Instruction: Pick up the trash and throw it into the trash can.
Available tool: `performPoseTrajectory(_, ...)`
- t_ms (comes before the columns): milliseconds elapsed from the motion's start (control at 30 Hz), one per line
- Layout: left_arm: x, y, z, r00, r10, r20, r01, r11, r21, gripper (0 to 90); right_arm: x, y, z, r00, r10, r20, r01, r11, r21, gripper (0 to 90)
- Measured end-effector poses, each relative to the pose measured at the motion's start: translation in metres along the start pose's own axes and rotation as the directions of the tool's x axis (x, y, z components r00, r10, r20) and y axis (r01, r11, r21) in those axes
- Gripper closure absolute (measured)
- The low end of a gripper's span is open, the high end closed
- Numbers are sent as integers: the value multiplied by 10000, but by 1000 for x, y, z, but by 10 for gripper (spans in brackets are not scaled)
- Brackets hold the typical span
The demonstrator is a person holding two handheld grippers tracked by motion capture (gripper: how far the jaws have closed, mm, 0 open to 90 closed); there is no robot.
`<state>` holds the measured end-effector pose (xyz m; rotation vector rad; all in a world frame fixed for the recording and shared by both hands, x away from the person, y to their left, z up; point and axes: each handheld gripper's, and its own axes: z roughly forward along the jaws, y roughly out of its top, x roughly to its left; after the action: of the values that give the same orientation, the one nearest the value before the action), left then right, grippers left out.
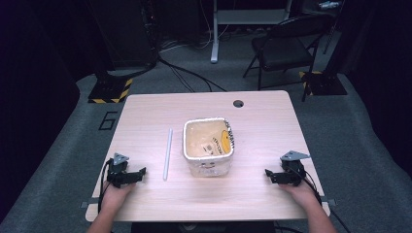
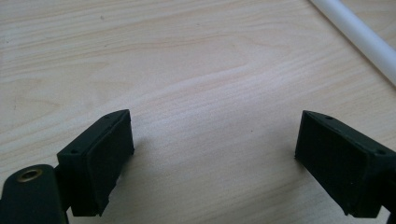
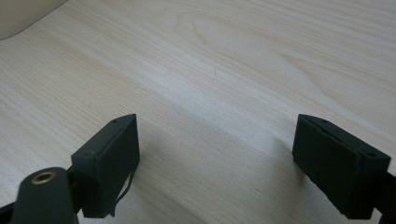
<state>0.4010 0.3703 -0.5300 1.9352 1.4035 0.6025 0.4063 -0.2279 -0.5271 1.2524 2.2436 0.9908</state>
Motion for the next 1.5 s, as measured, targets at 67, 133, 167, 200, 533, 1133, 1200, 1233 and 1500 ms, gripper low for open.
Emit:
performPoseTrajectory(67, 0, 1, -1, 10000, -58, -7, 58, 10000, 17, 185, 0, 0, 0, 10000, 2, -2, -2, 10000, 2, 141)
performPoseTrajectory(133, 1, 5, -4, 9998, -161, -125, 165, 9993, 337, 264, 0, 0, 0, 10000, -1, 1, 1, 10000, 1, 141)
performPoseTrajectory(167, 1, 7, -5, 9996, -262, -105, 266, 9990, 353, 268, 0, 0, 0, 10000, 2, -1, -2, 10000, 4, 141)
performPoseTrajectory(200, 2, 8, -5, 9995, -310, -71, 312, 9989, 358, 268, 0, 0, 0, 10000, 2, -1, -2, 10000, 4, 141)
performPoseTrajectory(533, -14, 32, -12, 9970, -537, 554, 546, 9984, -164, 371, 0, 0, 0, 10000, 1, -4, -1, 10000, 2, 141)
performPoseTrajectory(1133, -45, 63, -9, 9941, -48, 1083, 81, 9995, -300, 442, 0, 0, 0, 10000, -13, -20, 13, 10000, -6, 141)
performPoseTrajectory(1200, -47, 65, -9, 9937, -49, 1117, 84, 9995, -311, 446, 0, 0, 0, 10000, -15, -14, 15, 10000, 1, 141)
performPoseTrajectory(1233, -49, 66, -9, 9939, -59, 1101, 100, 9993, -371, 446, 0, 0, 0, 10000, -16, -15, 16, 10000, 0, 141)
performPoseTrajectory(1500, -57, 68, -1, 9943, 60, 1060, -28, 9995, -303, 470, 0, 0, 0, 10000, -14, -25, 14, 10000, -8, 141)
